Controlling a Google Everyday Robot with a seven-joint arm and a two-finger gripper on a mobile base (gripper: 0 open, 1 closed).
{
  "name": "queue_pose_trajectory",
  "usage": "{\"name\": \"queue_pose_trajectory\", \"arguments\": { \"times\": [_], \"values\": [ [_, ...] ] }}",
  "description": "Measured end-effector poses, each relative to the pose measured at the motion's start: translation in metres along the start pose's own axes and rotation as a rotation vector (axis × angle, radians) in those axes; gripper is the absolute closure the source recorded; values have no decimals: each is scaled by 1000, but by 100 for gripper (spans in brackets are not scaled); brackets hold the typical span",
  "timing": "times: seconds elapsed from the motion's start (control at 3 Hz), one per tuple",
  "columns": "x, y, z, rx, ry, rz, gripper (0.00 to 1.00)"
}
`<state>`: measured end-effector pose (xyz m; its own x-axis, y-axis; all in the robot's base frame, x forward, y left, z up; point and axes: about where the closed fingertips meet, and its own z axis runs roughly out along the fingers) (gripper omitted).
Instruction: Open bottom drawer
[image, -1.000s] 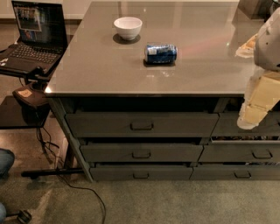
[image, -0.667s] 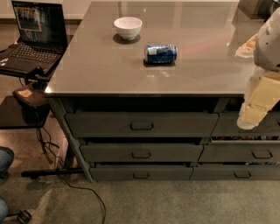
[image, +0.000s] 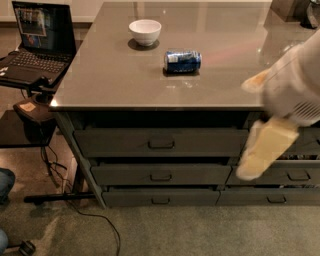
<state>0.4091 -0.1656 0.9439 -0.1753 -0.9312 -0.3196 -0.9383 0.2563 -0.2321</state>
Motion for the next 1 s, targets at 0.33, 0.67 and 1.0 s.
{"name": "queue_pose_trajectory", "arguments": {
  "times": [0.33,0.67,1.0],
  "values": [
    [-40,48,47,-50,-148,13,0],
    [-80,98,103,-112,-264,55,0],
    [-82,115,130,-128,-266,76,0]
  ]
}}
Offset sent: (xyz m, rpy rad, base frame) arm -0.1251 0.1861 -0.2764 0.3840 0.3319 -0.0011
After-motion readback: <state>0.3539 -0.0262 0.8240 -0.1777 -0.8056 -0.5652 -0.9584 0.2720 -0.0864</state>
